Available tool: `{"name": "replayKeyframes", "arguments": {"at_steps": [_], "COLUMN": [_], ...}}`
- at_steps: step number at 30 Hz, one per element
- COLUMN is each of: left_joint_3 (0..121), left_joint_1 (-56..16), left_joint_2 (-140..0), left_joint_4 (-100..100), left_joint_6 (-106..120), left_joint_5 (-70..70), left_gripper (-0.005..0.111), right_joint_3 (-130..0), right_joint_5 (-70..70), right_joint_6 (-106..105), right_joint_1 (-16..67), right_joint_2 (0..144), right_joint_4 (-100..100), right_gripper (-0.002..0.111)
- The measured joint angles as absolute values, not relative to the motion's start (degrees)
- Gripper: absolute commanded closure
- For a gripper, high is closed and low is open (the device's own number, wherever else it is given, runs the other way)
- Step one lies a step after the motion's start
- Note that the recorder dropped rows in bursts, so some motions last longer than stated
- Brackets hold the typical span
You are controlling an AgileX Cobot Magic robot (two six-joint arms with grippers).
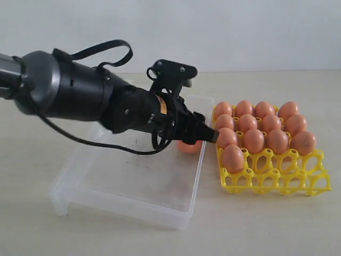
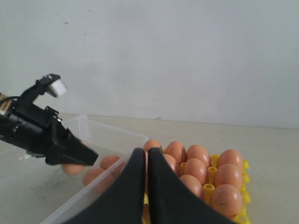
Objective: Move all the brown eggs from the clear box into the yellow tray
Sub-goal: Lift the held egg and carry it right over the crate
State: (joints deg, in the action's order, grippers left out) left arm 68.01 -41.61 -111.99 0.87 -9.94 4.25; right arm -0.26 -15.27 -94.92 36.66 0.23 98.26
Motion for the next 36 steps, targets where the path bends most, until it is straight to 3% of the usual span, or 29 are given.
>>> {"name": "replayKeyframes", "arguments": {"at_steps": [4,7,9,18,24,36], "left_joint_3": [50.31,44.04,44.34,55.01,65.73,66.94], "left_joint_1": [-41.89,-44.52,-47.06,-56.34,-56.49,-56.58], "left_joint_2": [-112.08,-116.75,-119.74,-124.92,-130.21,-131.24], "left_joint_4": [0.87,1.42,4.17,7.40,1.44,-8.04], "left_joint_6": [-10.40,-3.63,-1.24,0.00,-7.03,-20.60], "left_joint_5": [-40.17,-61.53,-66.65,-68.95,-58.69,-52.63], "left_gripper": [0.103,0.103,0.103,0.103,0.103,0.103], "right_joint_3": [-0.26,-0.26,-0.26,-0.26,-0.26,-0.26], "right_joint_5": [-15.27,-15.27,-15.27,-15.27,-15.27,-15.27], "right_joint_6": [-94.92,-94.92,-94.92,-94.92,-94.92,-94.92], "right_joint_1": [36.66,36.66,36.66,36.66,36.66,36.66], "right_joint_2": [0.23,0.23,0.23,0.23,0.23,0.23], "right_joint_4": [98.26,98.26,98.26,98.26,98.26,98.26], "right_gripper": [0.109,0.109,0.109,0.109,0.109,0.109]}}
